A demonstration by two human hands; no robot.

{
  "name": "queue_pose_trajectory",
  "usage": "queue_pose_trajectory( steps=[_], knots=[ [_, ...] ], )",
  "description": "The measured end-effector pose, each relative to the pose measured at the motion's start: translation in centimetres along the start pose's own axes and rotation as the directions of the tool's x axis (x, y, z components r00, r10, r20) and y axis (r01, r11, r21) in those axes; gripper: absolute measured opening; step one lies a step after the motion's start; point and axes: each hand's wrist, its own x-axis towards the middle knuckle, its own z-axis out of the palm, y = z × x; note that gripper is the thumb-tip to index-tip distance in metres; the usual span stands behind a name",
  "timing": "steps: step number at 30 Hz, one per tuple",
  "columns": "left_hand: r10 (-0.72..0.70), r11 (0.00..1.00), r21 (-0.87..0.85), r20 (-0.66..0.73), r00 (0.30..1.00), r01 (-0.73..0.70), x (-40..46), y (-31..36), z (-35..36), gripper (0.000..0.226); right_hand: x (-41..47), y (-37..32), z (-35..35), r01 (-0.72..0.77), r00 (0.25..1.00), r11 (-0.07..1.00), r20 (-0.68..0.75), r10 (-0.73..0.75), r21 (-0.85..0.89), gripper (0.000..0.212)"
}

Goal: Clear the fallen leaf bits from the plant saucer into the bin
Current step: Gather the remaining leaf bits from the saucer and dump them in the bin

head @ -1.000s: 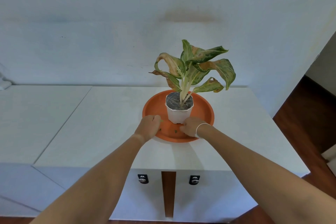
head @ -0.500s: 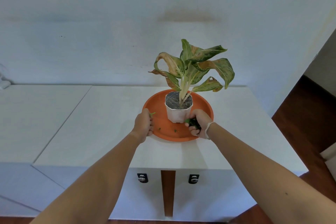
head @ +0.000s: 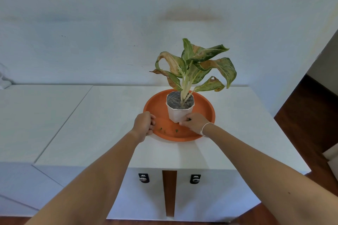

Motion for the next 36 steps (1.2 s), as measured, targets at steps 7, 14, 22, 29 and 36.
queue_pose_trajectory(
  steps=[7, 14, 22, 29, 36],
  knots=[
    [0.17, 0.894, 0.428, -0.044, 0.984, -0.135, 0.5, -0.1, 0.1, 0.025, -0.6, -0.2, 0.2, 0.134, 0.99, 0.955, 0.084, -0.116, -0.265, 0.029],
    [0.276, 0.351, 0.903, 0.154, 0.949, -0.248, 1.0, -0.9, 0.4, 0.023, -0.7, -0.2, 0.6, 0.257, 0.966, 0.871, 0.143, -0.217, -0.418, 0.034],
    [0.249, 0.177, 0.965, 0.147, 0.957, -0.195, 0.9, -0.2, 1.9, 0.024, -0.3, 0.2, 0.6, 0.256, 0.967, 0.857, 0.101, -0.236, -0.447, 0.026],
    [0.328, 0.108, 0.975, 0.152, 0.932, -0.197, 0.6, -0.6, 3.3, 0.017, 0.0, 0.5, 0.9, 0.22, 0.975, 0.862, 0.069, -0.212, -0.457, 0.022],
    [0.377, 0.06, 0.975, 0.177, 0.909, -0.215, 0.2, -1.1, 3.6, 0.026, 0.3, 0.3, 1.1, 0.219, 0.975, 0.816, 0.095, -0.199, -0.535, 0.026]
  ],
)
